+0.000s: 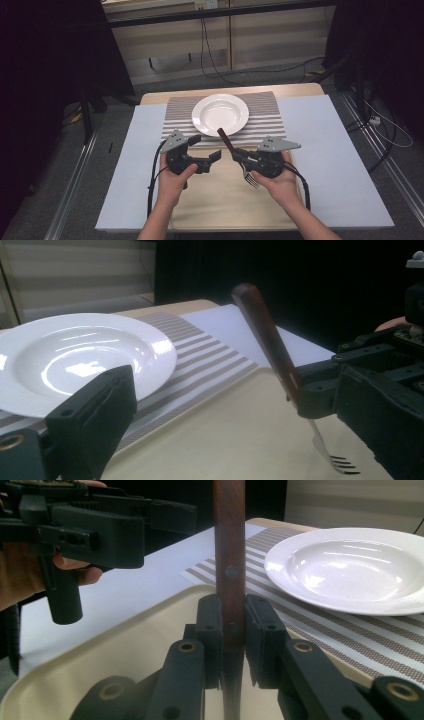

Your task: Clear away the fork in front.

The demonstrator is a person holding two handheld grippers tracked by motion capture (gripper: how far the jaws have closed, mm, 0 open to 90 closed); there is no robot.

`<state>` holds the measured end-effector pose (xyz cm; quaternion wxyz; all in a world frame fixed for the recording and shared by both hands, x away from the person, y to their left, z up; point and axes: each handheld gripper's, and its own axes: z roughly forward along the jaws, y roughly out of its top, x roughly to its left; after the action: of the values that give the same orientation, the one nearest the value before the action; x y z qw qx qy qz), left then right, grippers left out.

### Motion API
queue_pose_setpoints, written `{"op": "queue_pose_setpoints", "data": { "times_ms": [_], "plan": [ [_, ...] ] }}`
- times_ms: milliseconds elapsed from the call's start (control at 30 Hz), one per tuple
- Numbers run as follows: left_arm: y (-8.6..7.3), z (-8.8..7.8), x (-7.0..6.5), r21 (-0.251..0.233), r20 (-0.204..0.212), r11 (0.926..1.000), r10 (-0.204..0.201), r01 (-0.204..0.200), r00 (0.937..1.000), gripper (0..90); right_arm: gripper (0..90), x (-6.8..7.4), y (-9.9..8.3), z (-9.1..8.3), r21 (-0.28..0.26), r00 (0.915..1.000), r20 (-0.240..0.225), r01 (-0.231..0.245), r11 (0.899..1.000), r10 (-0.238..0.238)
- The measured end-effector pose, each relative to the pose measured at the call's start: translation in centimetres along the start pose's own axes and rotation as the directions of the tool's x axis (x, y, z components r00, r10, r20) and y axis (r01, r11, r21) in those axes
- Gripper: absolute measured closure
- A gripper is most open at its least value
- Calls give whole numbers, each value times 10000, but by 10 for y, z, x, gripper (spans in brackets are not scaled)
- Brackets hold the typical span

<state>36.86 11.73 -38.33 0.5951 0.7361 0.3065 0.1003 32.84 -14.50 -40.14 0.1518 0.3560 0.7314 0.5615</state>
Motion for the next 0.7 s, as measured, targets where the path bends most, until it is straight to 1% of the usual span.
{"op": "queue_pose_setpoints", "data": {
  "times_ms": [33,67,100,167,200,233,267,300,333,367,400,467,533,600,633,667,700],
  "plan": [
    [0,1,-1,-58,140,9999,-158,159,9998,40,782,1,0,0,-40,10000,-12,-17,10000,17],
    [0,1,-1,-58,140,9999,-158,159,9998,45,782,1,0,0,-40,10000,-12,-17,10000,17],
    [0,2,-2,-22,100,9998,-220,220,9997,69,782,2,0,0,11,10000,17,64,10000,-64],
    [-1,3,-3,-93,253,9994,-345,348,9991,129,782,3,0,1,0,10000,-67,28,10000,-28],
    [-1,3,-3,-93,253,9994,-345,348,9991,172,782,3,0,1,0,10000,-67,28,10000,-28],
    [-1,2,-4,-149,221,9993,-326,329,9992,172,781,4,0,2,56,10000,-76,45,10000,-45],
    [-1,3,-4,-217,268,9990,-372,378,9989,221,782,5,-1,3,87,9999,-85,58,9999,-57],
    [-1,4,-5,-283,392,9982,-522,533,9979,295,781,6,-1,4,114,9999,-111,81,9999,-80],
    [-1,4,-5,-283,392,9982,-522,533,9979,330,781,6,-1,4,114,9999,-111,81,9999,-80],
    [-2,6,-7,-385,617,9970,-645,670,9960,393,782,8,-1,5,95,9999,-88,140,9999,-139],
    [-2,8,-8,-384,673,9967,-687,714,9954,426,782,8,-2,6,73,9998,-111,140,9999,-140],
    [-2,9,-9,-366,740,9967,-689,718,9949,500,781,10,-2,6,103,9997,-123,189,9998,-188],
    [-4,12,-10,-218,801,9970,-719,739,9942,570,782,14,-2,8,125,9994,-177,302,9995,-300],
    [-4,13,-10,-254,831,9969,-724,748,9939,665,781,15,-2,8,107,9993,-198,319,9994,-317],
    [-4,13,-11,-263,886,9963,-798,824,9929,705,781,17,-1,9,72,9992,-199,361,9993,-360],
    [-4,13,-11,-252,1038,9950,-935,966,9902,705,781,17,-1,9,72,9992,-199,361,9993,-360],
    [-2,12,-11,-165,1388,9911,-1285,1320,9820,761,780,18,-2,9,92,9985,-237,486,9988,-484]
  ]
}}
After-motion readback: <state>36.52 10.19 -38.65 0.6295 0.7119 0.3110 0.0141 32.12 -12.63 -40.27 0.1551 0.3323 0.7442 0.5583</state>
